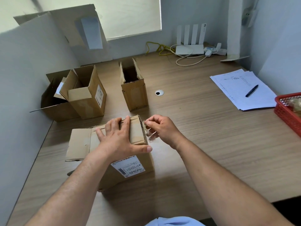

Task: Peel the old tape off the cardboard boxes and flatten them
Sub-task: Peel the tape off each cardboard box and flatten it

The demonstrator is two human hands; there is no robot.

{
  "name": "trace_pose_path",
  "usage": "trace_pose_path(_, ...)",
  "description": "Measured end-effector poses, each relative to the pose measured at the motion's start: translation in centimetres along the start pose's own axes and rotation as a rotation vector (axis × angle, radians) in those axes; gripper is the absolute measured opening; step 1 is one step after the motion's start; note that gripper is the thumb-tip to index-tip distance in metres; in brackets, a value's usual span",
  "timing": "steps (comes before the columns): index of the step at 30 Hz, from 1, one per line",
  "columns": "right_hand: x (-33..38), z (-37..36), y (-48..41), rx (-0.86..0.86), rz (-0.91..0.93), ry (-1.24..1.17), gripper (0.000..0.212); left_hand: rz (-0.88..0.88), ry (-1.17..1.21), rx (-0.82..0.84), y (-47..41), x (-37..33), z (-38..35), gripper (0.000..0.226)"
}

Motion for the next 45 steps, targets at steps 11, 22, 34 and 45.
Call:
trace_pose_path(11, 0.9, -0.2, 0.6, 0.008, 0.028, 0.032, 0.022, 0.052, 0.08, -0.02, 0.1, 0.0, 0.9, 0.143)
trace_pose_path(22, 7.3, -1.2, 1.6, -0.15, 0.56, 0.318, 0.018, -0.083, 0.472, -0.504, 2.1, -0.9, 3.5, 0.136)
trace_pose_path(34, 3.5, -5.5, 2.3, 0.08, 0.515, 0.833, 0.011, -0.055, 0.761, -0.372, 3.3, 1.2, -5.5, 0.124)
trace_pose_path(45, 3.3, -5.2, 0.9, 0.137, 0.174, 0.374, 0.028, -0.141, 0.883, -0.446, 3.8, 2.8, -7.4, 0.115)
Point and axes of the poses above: each hand's wrist, its own y-axis away from the middle knuckle, its own z-axis out of the back of the hand, x = y × z, the point moved 2 cm from there along -y, towards the middle knuckle, and after that the axes turned 5 degrees about x, right-handed, at the moved point
